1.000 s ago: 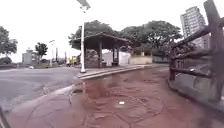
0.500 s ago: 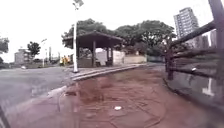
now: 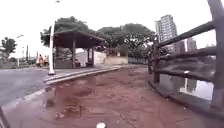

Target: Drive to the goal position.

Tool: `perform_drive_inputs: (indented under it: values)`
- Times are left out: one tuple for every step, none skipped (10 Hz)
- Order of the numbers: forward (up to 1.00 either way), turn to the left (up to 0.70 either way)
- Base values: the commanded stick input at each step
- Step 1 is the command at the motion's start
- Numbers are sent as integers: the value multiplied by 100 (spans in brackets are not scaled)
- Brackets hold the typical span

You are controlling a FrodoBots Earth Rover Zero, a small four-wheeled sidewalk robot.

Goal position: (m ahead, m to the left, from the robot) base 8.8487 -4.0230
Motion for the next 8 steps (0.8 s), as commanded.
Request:
perform_drive_inputs:
  values:
    - [100, 0]
    - [100, 0]
    - [100, 0]
    - [100, 0]
    - [100, 0]
    - [100, 0]
    - [100, 0]
    - [100, 0]
